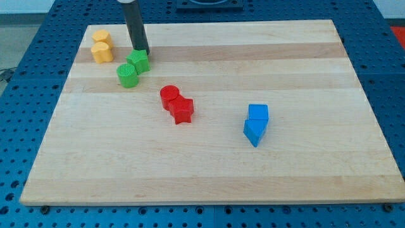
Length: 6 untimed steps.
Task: Slightly push the green star towards bottom
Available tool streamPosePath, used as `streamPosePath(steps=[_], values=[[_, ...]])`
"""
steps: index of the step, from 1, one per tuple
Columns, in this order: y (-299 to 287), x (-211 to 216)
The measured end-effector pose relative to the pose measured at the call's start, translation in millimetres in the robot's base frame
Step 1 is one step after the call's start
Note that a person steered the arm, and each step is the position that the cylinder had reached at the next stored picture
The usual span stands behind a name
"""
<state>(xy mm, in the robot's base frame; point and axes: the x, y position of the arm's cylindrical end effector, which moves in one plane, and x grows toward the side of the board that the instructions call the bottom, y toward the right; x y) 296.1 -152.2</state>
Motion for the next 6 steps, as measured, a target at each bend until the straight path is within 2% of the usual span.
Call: streamPosePath(steps=[5, 6], values=[[-6.8, 74.4], [9.0, 66.5]])
